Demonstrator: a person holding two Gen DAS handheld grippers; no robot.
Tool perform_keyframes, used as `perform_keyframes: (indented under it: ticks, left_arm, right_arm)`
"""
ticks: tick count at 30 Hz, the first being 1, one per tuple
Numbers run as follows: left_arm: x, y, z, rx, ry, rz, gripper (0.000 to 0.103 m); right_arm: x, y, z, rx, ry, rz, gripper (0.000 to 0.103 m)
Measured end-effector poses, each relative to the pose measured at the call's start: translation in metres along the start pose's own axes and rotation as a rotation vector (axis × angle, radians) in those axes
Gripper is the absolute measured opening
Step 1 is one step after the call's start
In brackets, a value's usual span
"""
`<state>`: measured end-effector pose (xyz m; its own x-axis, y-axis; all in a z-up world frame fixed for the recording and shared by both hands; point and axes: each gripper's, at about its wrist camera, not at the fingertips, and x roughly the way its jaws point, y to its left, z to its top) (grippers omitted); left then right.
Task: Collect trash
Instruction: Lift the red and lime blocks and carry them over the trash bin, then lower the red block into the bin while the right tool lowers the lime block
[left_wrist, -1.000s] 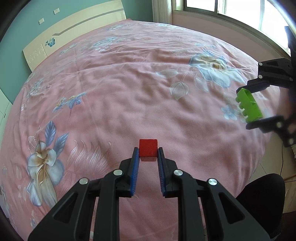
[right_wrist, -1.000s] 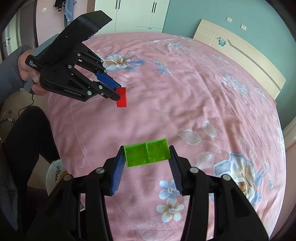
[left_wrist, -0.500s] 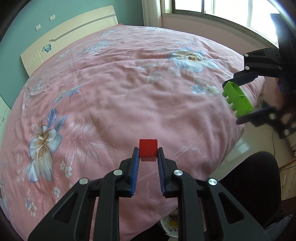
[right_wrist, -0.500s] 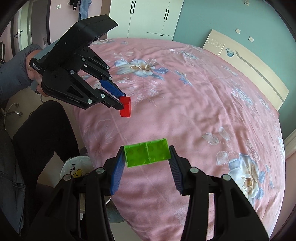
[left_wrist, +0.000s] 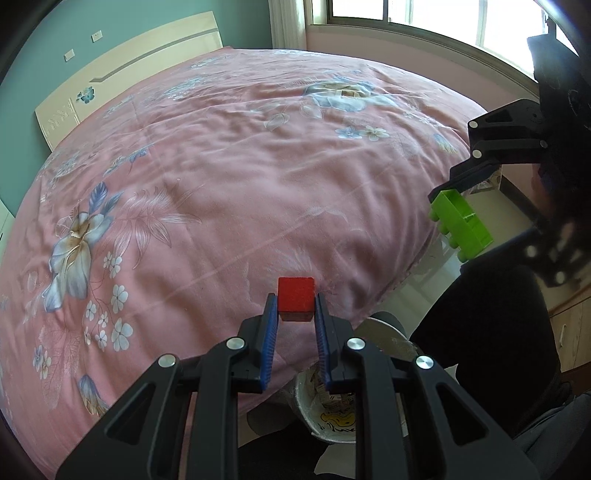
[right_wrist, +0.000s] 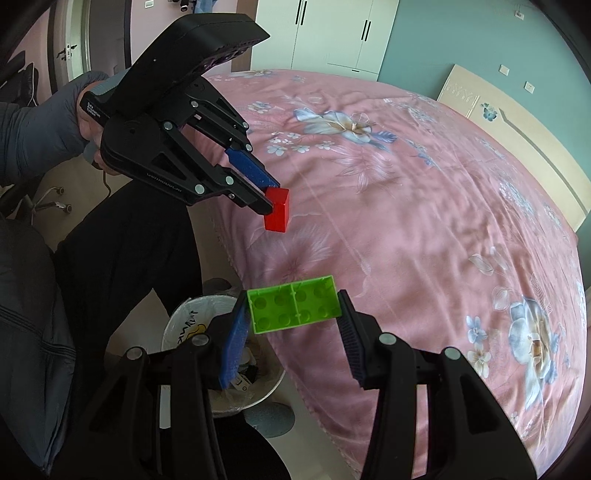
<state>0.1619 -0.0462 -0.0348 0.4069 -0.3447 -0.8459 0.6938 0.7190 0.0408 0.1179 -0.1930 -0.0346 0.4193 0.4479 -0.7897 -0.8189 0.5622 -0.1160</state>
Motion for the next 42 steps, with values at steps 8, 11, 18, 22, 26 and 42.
perform_keyframes:
  ticks: [8,11,18,22,26,42]
  left_arm:
    - [0.008,-0.021,-0.042,0.0,0.036,-0.037,0.023]
    - [0.013,-0.027,-0.056,-0.005,0.05,-0.052,0.023]
    - [0.029,-0.037,-0.081,-0.046,0.085,-0.078,0.023]
    - [0.041,-0.043,-0.092,-0.055,0.105,-0.085,0.023]
    - [0.056,-0.051,-0.105,-0.072,0.138,-0.115,0.023]
    - [0.107,-0.057,-0.135,-0.132,0.232,-0.145,0.023]
  right_arm:
    - [0.014,0.042,-0.017,-0.016,0.032,0.065,0.047]
    - [0.021,0.056,-0.023,-0.024,0.045,0.087,0.047]
    - [0.039,0.08,-0.035,0.003,0.062,0.111,0.047]
    - [0.051,0.094,-0.044,0.008,0.085,0.134,0.047]
    - [0.063,0.101,-0.052,0.025,0.1,0.16,0.047]
    - [0.101,0.099,-0.068,0.084,0.153,0.202,0.047]
